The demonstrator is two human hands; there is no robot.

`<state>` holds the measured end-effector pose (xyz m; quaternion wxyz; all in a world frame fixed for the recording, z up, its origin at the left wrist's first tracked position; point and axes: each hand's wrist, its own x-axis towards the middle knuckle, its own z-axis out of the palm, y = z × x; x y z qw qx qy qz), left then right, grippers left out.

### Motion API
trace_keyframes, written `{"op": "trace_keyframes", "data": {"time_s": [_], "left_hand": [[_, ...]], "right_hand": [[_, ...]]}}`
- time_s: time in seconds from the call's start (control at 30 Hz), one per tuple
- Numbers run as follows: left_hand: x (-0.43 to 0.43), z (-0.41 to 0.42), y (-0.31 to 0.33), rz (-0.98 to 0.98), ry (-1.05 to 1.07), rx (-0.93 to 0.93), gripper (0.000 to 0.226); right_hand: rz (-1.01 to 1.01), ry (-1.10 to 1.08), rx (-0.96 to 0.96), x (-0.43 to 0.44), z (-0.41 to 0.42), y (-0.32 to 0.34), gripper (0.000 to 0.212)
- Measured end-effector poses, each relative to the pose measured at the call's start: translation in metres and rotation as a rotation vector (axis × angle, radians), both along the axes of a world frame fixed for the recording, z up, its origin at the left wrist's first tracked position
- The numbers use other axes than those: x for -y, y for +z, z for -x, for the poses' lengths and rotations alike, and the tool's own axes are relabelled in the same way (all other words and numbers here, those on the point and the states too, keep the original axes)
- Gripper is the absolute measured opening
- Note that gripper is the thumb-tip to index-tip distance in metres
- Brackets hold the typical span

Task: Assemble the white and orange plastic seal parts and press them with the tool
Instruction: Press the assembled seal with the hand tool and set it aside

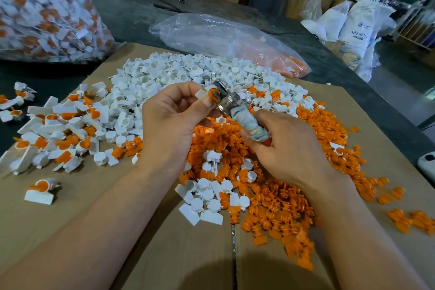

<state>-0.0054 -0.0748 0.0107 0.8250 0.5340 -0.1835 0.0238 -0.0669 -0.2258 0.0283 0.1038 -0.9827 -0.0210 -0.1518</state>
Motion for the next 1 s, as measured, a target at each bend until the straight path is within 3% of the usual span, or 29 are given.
{"op": "trace_keyframes", "data": {"time_s": [0.3,0.43,1.0], "left_hand": [[-0.0008,-0.0009,-0.0003,0.012,-0.014,-0.02,0.007],[-0.0008,-0.0019,-0.0014,0.018,-0.007,-0.037,0.017],[-0.0006,-0.0018,-0.0016,0.026,0.015,-0.092,0.022]], "right_hand": [[-0.149,0.047,-0.053,0.0007,-0.0018,-0.0035,0.012],[-0.191,0.061,-0.062,-0.0019,-0.0023,-0.005,0.01],[-0.149,0.03,-0.09,-0.0068,-0.0052,-0.0075,0.013]]}}
